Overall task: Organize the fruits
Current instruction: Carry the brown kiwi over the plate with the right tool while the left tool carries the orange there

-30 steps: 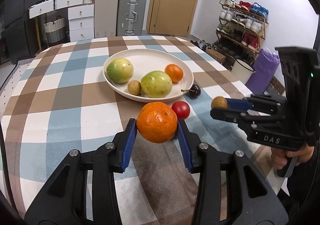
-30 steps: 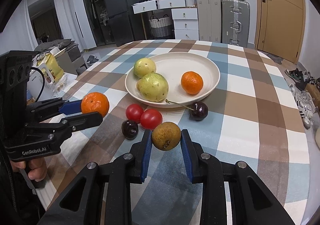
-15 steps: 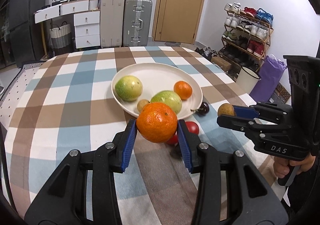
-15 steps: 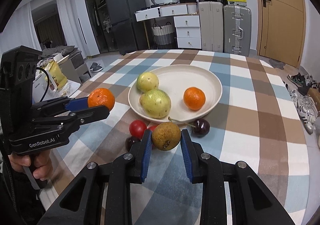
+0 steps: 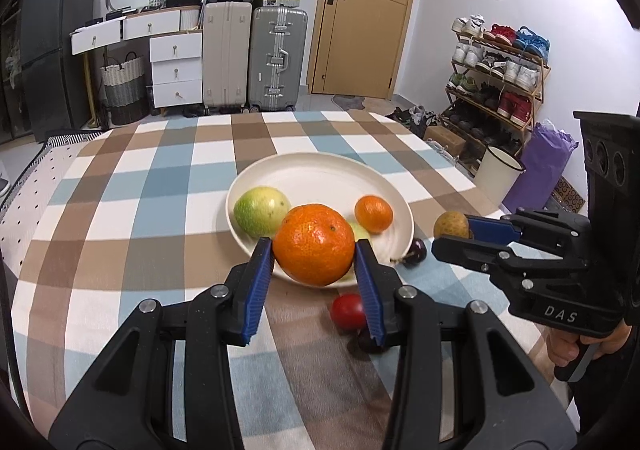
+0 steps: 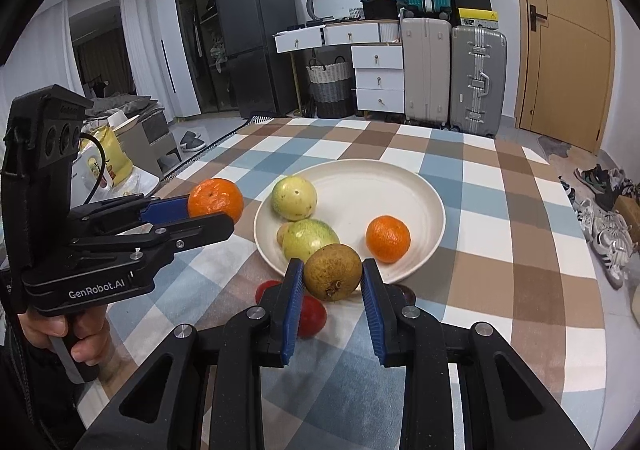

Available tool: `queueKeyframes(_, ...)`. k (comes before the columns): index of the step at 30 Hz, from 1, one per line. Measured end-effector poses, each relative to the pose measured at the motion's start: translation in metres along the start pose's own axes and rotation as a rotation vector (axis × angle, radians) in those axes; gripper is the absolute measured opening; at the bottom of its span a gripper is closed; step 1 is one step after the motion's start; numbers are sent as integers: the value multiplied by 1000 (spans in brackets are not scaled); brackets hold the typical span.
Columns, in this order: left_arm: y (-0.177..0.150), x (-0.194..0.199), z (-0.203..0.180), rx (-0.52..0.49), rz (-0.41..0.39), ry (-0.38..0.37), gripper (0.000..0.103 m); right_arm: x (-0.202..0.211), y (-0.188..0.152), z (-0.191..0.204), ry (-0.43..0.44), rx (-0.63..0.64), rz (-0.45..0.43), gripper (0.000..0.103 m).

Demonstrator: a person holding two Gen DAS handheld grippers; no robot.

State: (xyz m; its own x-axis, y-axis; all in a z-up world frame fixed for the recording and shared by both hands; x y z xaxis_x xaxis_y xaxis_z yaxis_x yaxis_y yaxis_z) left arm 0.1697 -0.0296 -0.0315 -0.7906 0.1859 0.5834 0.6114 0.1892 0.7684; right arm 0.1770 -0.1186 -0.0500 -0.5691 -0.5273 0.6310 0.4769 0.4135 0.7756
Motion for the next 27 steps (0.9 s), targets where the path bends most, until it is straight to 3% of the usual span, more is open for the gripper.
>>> queueKeyframes(27,53,-71,-9,-32,-21,16,38,-28,39,-36,0,-33,-68,29)
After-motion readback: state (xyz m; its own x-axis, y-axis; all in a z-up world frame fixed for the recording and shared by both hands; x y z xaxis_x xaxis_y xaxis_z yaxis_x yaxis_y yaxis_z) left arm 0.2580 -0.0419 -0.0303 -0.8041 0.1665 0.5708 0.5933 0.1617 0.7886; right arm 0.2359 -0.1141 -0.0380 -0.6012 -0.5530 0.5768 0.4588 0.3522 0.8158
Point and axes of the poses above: each gripper's, at about its wrist camera, not at the fingertips, and x roughly against the way its jaws point, z to its left, y to its top, the point moved 10 cm from there along -x, roughly the way its jaws point, and after that the axes turned 8 degrees about x, right-handed, at the moved point
